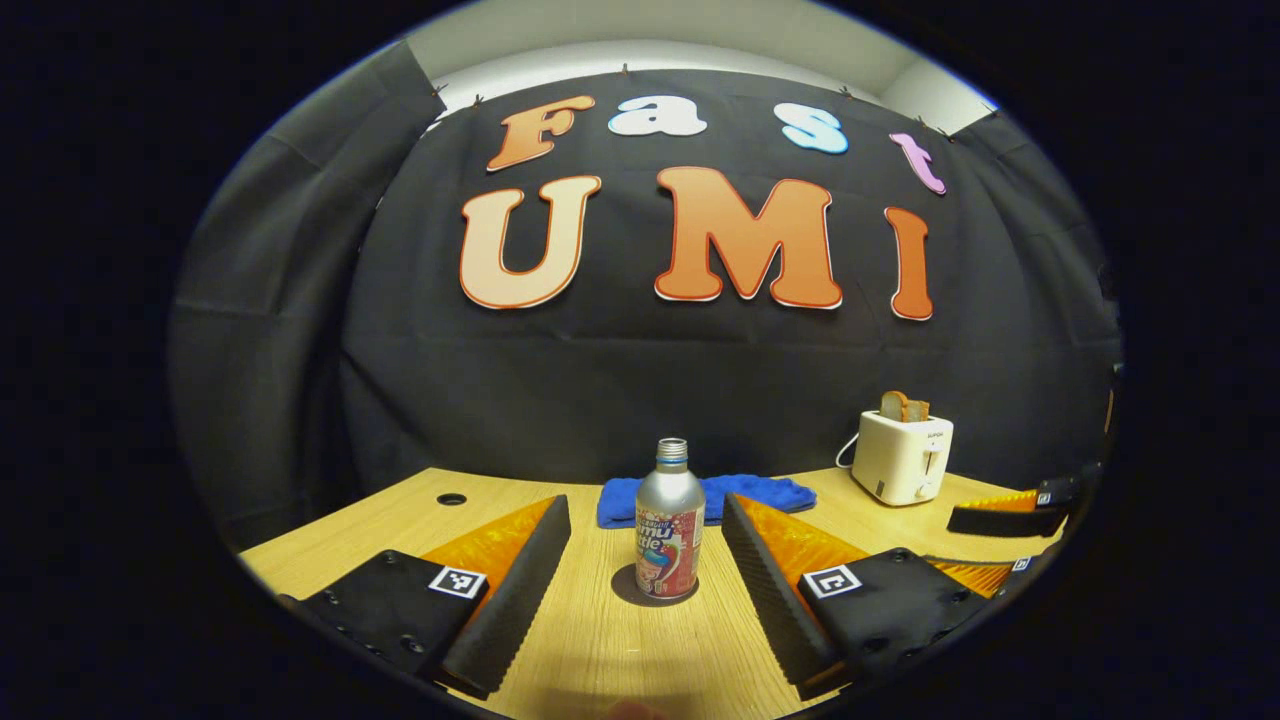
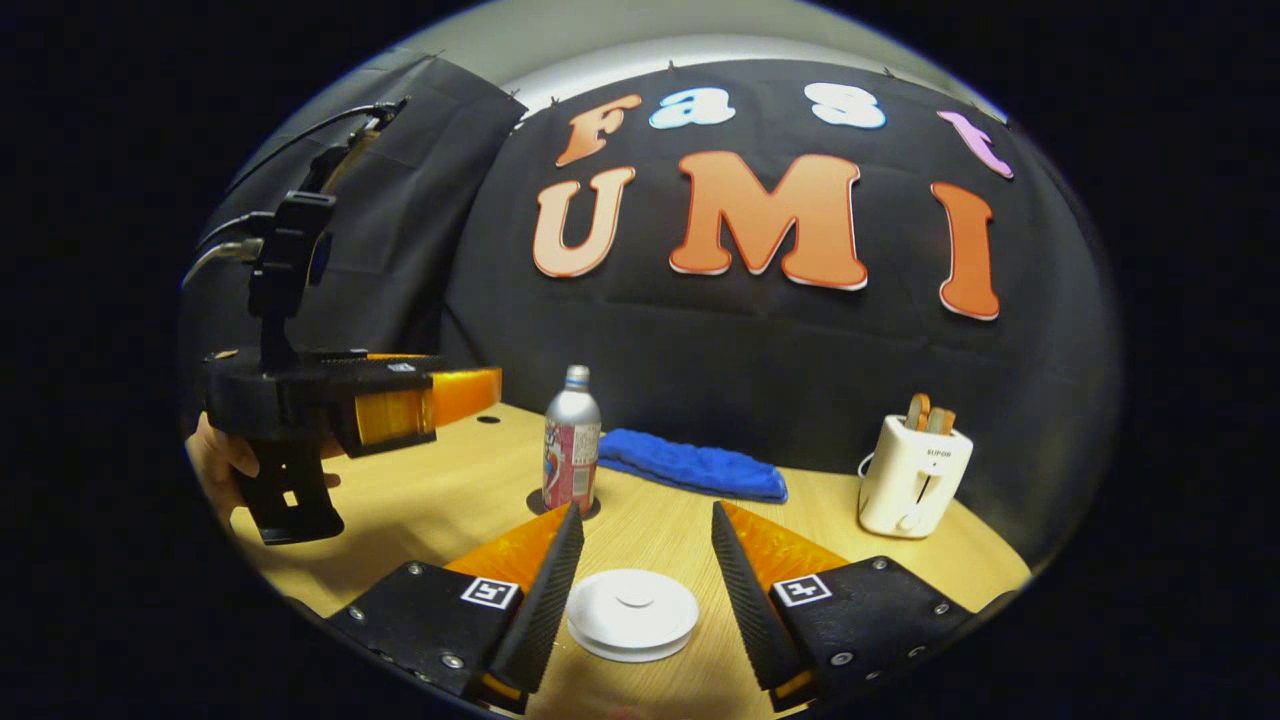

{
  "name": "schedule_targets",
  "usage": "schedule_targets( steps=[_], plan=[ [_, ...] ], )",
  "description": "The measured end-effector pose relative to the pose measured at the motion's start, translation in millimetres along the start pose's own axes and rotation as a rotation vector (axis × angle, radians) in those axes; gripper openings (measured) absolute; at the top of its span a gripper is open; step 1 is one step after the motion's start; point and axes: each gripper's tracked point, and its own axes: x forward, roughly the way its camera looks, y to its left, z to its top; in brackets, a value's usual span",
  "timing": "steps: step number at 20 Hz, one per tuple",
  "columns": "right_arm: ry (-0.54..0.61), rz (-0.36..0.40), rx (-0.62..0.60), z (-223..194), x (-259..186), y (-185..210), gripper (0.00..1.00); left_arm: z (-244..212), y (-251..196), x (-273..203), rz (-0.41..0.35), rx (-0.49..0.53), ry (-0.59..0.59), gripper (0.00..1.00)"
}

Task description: Open the teacup lid with one hand, grasp the water bottle and pour water into the teacup with the other hand; after pouring, place the water bottle on the coaster and then close the teacup lid.

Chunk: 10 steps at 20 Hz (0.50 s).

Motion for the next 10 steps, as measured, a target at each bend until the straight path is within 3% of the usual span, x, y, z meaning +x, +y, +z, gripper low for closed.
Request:
schedule_targets(
  steps=[3,10],
  plan=[
    [-0.064,-0.04,-0.018,27.3,-8.7,-13.8,0.84,14.6,6.2,-15.7,0.032,0.053,-0.037,0.96],
    [-0.158,-0.148,-0.003,58.8,-30.8,-47.3,0.86,25.0,13.9,-50.3,0.104,0.097,-0.081,1.0]
  ],
)
